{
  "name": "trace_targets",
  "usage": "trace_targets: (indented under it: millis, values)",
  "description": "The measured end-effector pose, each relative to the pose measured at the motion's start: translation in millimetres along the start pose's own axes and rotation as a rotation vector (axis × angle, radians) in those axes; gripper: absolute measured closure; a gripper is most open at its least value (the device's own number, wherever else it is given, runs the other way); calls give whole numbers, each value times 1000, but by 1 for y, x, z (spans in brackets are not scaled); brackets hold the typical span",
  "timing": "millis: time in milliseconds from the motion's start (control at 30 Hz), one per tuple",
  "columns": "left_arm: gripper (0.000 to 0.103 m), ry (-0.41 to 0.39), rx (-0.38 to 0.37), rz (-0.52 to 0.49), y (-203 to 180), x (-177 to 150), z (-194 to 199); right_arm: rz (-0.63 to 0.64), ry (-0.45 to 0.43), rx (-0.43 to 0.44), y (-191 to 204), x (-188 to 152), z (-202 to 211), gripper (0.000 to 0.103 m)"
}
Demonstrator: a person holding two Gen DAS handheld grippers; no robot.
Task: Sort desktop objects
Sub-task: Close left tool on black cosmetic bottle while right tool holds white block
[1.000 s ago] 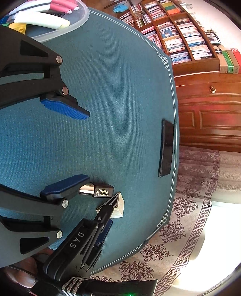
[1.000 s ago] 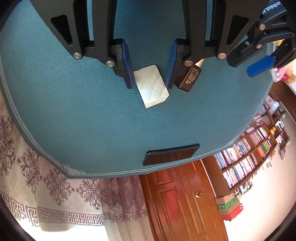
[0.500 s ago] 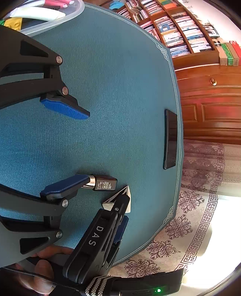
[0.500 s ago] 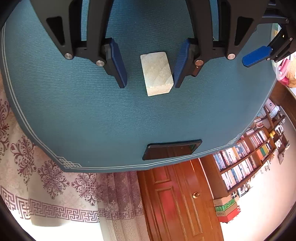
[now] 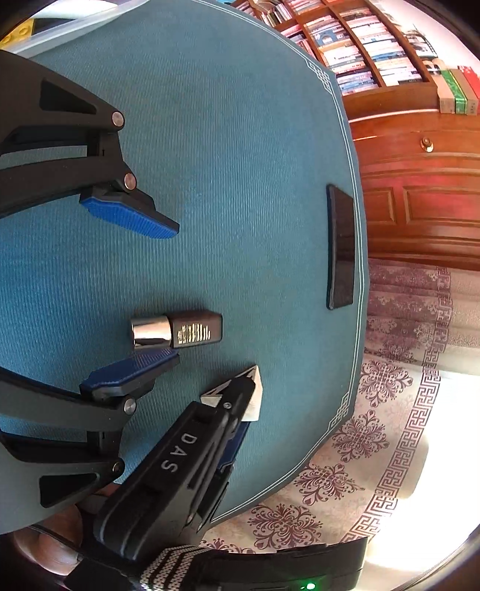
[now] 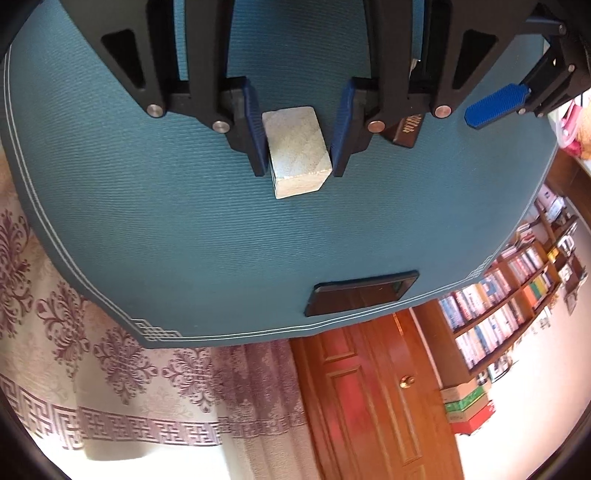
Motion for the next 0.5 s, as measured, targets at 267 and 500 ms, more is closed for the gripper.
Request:
trace_targets:
  millis: [267, 500]
  values:
    - [37, 7, -23, 0, -11, 4, -15, -58, -21, -45, -17, 3, 4, 65]
    - [62, -45, 14, -6, -6, 11, -21, -79, -30, -48, -21, 3, 5, 65]
Point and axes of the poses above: each gripper's, at about its wrist camera, not at the fingertips, and z roughly against the way its jaws point, y to its left, x to its top, the point moved 10 cm from there along -z, roughly the way its jaws point, and after that the axes turned 5 degrees about z, right-handed, at the moved point
